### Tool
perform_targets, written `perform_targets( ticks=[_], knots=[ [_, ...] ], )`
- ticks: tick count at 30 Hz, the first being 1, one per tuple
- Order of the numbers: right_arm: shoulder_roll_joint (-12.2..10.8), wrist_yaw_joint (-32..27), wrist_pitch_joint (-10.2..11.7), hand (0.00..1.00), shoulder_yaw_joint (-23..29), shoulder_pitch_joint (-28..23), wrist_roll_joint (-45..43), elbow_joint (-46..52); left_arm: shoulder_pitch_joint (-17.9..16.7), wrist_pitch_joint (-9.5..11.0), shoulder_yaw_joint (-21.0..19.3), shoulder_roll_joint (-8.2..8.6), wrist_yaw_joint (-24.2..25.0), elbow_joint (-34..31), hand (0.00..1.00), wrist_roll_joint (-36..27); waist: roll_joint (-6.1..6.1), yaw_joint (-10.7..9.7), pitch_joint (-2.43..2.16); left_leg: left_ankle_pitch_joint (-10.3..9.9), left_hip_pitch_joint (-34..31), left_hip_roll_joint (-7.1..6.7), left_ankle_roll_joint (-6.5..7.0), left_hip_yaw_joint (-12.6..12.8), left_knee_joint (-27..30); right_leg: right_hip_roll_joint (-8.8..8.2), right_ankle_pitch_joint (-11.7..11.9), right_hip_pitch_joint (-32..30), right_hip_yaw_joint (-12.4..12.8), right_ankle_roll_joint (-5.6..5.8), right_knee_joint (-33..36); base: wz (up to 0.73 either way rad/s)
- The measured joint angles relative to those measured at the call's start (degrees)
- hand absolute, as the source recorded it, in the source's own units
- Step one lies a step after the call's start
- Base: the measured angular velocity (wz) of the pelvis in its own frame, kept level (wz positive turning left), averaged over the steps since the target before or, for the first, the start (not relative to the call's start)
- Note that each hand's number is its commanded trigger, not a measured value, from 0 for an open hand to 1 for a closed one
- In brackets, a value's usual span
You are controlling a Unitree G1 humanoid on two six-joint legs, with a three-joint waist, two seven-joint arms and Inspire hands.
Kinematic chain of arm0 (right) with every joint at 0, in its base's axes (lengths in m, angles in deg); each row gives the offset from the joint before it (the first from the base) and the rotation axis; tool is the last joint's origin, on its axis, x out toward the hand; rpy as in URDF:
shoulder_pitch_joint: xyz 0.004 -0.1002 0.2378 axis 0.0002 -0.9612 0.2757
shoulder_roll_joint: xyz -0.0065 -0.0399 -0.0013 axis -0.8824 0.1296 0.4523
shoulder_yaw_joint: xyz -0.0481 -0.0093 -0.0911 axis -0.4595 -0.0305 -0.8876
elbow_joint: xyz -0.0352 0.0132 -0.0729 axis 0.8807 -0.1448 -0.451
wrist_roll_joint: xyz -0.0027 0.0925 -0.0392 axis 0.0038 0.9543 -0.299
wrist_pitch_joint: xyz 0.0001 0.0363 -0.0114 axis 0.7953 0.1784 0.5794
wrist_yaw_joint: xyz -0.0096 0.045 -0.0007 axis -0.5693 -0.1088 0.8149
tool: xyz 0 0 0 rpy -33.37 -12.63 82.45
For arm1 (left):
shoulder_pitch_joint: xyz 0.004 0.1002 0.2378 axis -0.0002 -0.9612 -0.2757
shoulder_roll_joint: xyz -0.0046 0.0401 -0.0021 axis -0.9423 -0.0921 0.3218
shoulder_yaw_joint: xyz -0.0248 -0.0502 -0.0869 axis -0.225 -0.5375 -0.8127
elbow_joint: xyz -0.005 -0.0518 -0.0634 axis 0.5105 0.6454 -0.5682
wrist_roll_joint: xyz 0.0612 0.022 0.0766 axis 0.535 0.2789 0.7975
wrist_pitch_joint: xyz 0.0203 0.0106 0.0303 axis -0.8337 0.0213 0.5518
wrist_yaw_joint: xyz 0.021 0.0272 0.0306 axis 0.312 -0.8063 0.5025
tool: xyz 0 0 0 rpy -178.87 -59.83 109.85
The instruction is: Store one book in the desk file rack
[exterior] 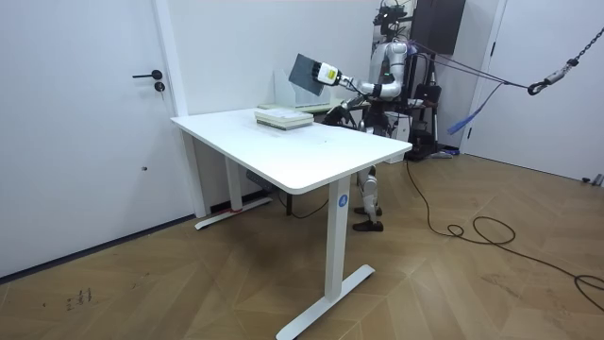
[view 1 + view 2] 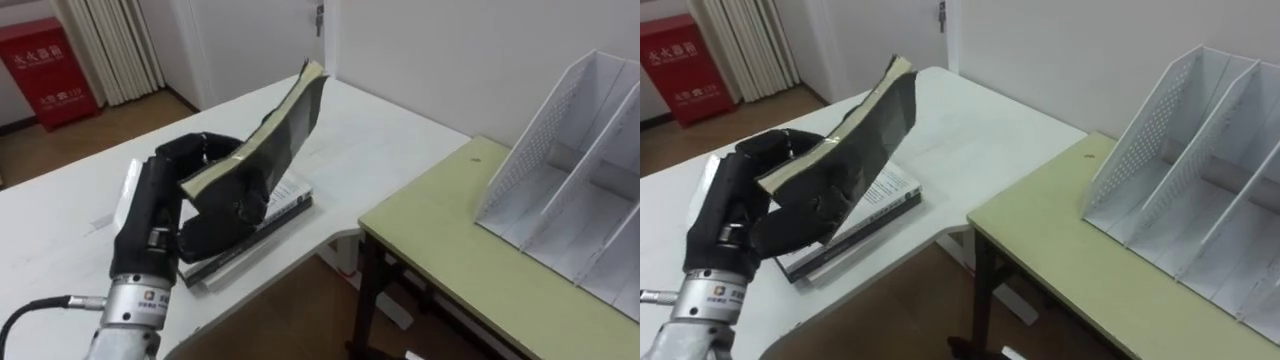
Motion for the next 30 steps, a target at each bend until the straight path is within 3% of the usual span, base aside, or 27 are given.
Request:
perform_targets(
  ticks=[4, 8, 14, 19, 23, 30],
  knots=[
    [1.08, 3.35, 0.0, 0.0, 0.03, 0.01, 6.57, 2.05, -1.02, 0.1, 0.0, -0.2, 4.61, 0.0, 1.0, -12.3, 0.04, 0.14, 0.1, 0.04, -0.09, -0.05, 0.07, 0.06, -0.02, -0.06, 0.0, -0.08, 0.66, 0.01, 0.28, -0.01],
    [2.68, 5.96, -0.02, 0.0, 0.55, 0.02, 11.73, 6.9, -1.04, 0.1, -0.08, -0.38, 9.12, 0.02, 1.0, -19.61, -0.18, 0.98, 0.28, 0.17, -0.1, 0.07, 0.19, 0.64, -0.25, -0.1, -0.04, -0.8, 0.91, 0.05, 0.95, -0.06],
    [2.14, 8.56, -1.19, 0.0, 2.5, 0.28, 26.34, 14.62, -1.57, -0.6, -0.49, -1.86, 18.51, 0.42, 1.0, -36.08, -0.42, 1.1, 0.47, 0.17, -0.4, -0.05, 0.24, 0.69, -0.06, -0.28, -0.03, -1.15, 1.24, 0.09, 0.93, -0.01],
    [1.56, 9.04, -2.73, 0.0, 5.79, 0.45, 40.96, 17.79, -1.77, -3.69, -2.57, -2.38, 25.33, 1.56, 1.0, -44.79, -0.31, 0.95, 0.4, 0.12, -1.08, 0.02, 0.3, 0.82, 0.49, -0.26, -0.02, -1.37, 1.22, 0.13, 0.89, 0.0],
    [1.03, 9.47, -4.22, 0.0, 7.48, 1.27, 46.64, 17.82, -1.77, -6.39, -3.11, -2.51, 29.34, 3.66, 1.0, -49.5, 0.13, 0.6, 0.15, 0.12, -1.17, 0.07, 0.3, 0.96, 0.59, -0.33, -0.02, -1.53, 1.27, 0.14, 1.08, 0.0],
    [0.94, 11.35, -7.58, 0.0, 7.65, 1.26, 60.46, 19.23, -1.77, -12.23, -3.11, -3.22, 35.52, 5.23, 1.0, -53.06, 0.53, -0.45, -0.16, 0.14, -1.56, 0.25, 0.33, 1.26, 0.61, -0.39, -0.05, -2.18, 1.43, 0.17, 1.96, 0.0]
  ],
)
